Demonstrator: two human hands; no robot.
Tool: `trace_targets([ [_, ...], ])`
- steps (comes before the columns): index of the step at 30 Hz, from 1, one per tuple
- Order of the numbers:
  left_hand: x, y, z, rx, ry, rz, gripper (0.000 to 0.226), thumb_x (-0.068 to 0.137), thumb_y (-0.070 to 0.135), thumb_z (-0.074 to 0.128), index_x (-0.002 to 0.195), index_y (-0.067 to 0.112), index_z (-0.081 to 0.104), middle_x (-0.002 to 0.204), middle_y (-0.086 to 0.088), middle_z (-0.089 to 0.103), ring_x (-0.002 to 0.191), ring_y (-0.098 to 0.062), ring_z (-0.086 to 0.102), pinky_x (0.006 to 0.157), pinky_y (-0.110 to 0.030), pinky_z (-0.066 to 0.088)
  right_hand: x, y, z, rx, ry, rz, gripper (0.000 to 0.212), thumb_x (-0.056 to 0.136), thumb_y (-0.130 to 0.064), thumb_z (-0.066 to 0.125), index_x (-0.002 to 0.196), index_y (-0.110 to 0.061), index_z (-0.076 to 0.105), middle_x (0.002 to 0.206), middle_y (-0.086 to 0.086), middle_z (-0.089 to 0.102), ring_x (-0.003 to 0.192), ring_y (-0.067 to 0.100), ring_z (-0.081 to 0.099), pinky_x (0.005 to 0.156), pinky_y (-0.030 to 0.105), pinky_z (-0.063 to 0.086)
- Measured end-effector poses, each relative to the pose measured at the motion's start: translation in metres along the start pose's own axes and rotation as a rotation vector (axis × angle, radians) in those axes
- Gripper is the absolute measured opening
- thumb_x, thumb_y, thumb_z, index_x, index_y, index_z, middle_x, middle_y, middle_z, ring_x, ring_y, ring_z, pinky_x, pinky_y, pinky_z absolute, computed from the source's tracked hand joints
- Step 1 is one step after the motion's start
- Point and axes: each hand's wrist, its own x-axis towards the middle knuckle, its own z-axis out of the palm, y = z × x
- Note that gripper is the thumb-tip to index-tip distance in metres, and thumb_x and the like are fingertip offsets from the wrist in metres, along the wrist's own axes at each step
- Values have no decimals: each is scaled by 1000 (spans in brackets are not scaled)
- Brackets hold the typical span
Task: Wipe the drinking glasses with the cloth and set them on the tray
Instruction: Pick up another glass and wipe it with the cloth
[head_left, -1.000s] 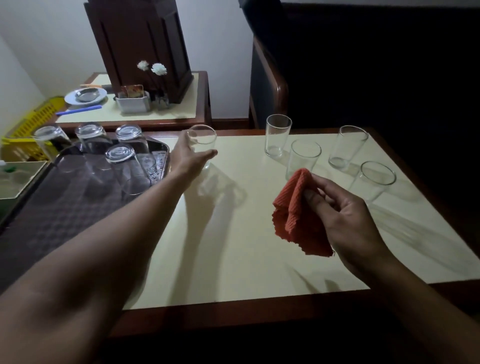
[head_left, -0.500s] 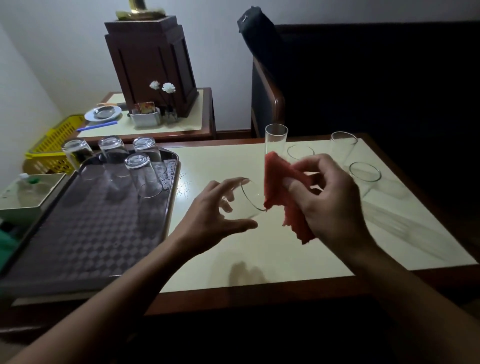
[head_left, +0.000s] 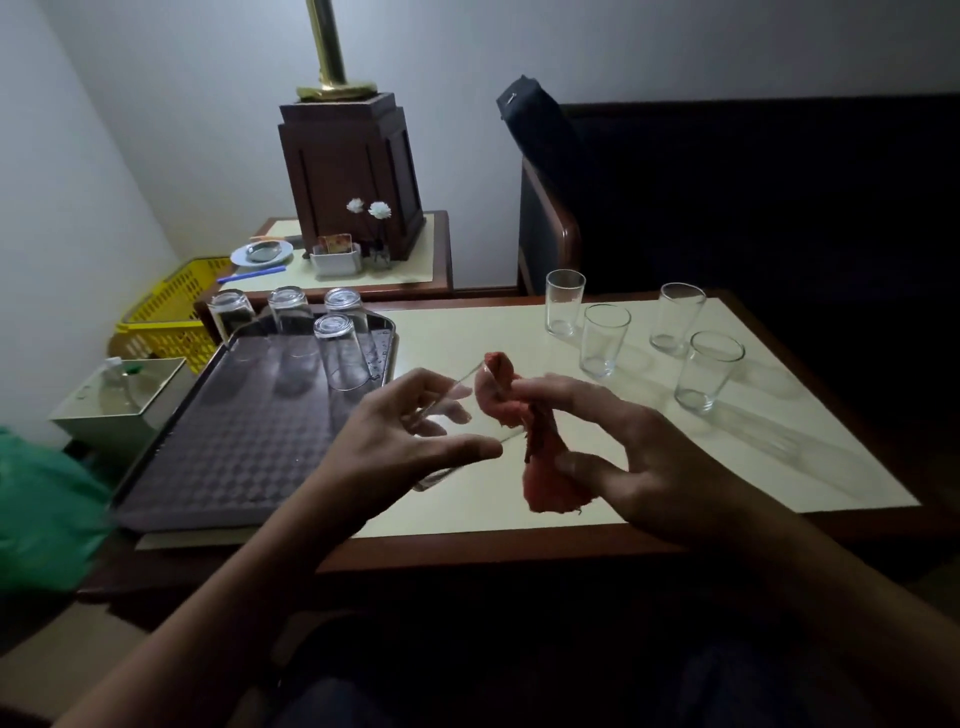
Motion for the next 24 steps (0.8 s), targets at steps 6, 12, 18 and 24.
trace_targets([
  [6,-33,20,-4,1,-162,-157,73,56,44,95,117,20,65,110,-1,73,86,-18,74,72,-39,62,-16,-15,8,175,81,-36,51,101,13,57,135,-25,65,100,3,76,84,26,76,74,34,64],
  [12,-53,28,-15,-39,-132,-87,72,58,28,101,114,9,60,113,-7,74,94,-31,74,74,-39,62,-23,-29,-1,260,468,78,23,88,-21,82,108,-21,70,93,2,76,78,12,77,67,24,61],
  [18,-63,31,-5,-265,45,-73,71,58,19,94,120,6,61,108,-8,79,95,-29,76,76,-33,63,-46,-39,10,175,87,-44,39,105,-5,60,134,-28,71,104,-7,78,107,15,72,94,16,51],
  [24,-74,11,2,-534,15,-143,58,68,18,88,118,10,61,116,-15,75,84,-19,69,77,-35,53,-53,-38,15,290,169,41,32,102,-15,68,129,-31,71,117,-6,77,109,17,74,101,40,56],
])
